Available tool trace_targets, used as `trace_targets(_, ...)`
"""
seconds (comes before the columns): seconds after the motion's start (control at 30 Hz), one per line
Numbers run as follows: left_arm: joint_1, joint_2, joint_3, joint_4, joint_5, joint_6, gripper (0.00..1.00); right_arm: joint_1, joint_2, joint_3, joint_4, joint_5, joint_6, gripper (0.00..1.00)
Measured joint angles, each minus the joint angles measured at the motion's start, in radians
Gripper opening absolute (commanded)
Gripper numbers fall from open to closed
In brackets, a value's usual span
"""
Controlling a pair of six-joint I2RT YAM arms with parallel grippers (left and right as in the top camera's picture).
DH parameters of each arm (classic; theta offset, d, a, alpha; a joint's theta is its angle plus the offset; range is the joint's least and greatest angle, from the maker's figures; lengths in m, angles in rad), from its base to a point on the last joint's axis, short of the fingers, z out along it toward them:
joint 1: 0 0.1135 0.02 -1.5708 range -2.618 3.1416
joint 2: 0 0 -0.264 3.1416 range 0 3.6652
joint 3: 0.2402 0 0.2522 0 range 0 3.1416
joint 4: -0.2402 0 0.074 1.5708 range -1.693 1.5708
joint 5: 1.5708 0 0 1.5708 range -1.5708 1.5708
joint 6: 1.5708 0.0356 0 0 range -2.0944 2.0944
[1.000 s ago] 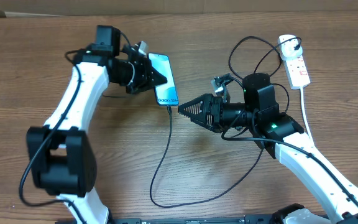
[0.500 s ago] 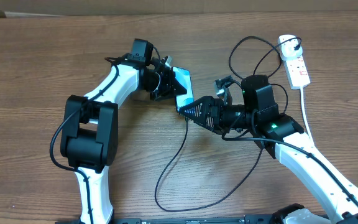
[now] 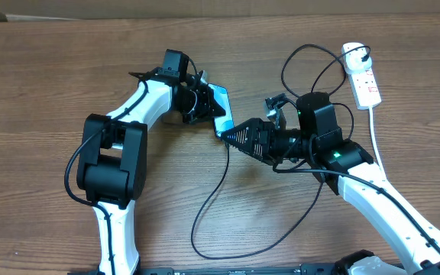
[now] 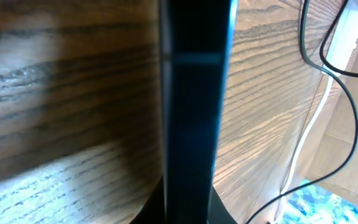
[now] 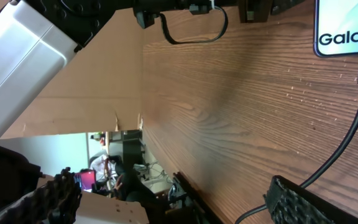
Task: Plug charger to phone and switch on socket
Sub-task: 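Lower the plugged phone onto the table with the left gripper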
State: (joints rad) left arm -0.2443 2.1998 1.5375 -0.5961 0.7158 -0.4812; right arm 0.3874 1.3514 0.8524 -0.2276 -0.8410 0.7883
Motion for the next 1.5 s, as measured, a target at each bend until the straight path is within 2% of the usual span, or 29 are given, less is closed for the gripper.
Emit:
trace_targets(0.2,-0.018,0.000,0.000,0.018,-0.034,-0.007,0.07,0.000,0.000,0.000,0.000,0.006,0.000,0.95)
trace_targets(0.3,-0.018,0.000,0.000,0.018,-0.056,-0.011,0.13,0.000,0.000,0.000,-0.001,0.008,-0.001,0.95)
trace_targets(0.5,-0.018,0.000,0.000,0.021,-0.090,-0.015,0.15,0.000,0.000,0.000,-0.001,0.011,-0.001,0.95)
trace_targets(0.6,-0.018,0.000,0.000,0.021,-0.108,-0.014,0.22,0.000,0.000,0.000,-0.002,0.014,-0.003,0.95)
trace_targets(0.77,-0.018,0.000,0.000,0.021,-0.119,-0.017,0.23,0.000,0.000,0.000,-0.005,0.019,-0.003,0.95)
trace_targets(1.07,-0.018,0.000,0.000,-0.019,-0.166,-0.018,0.41,0.000,0.000,0.000,-0.006,0.022,-0.003,0.95)
trace_targets(1.5,-0.016,-0.012,0.012,-0.090,-0.264,-0.013,0.45,0.000,0.000,0.000,-0.040,0.030,-0.019,0.95)
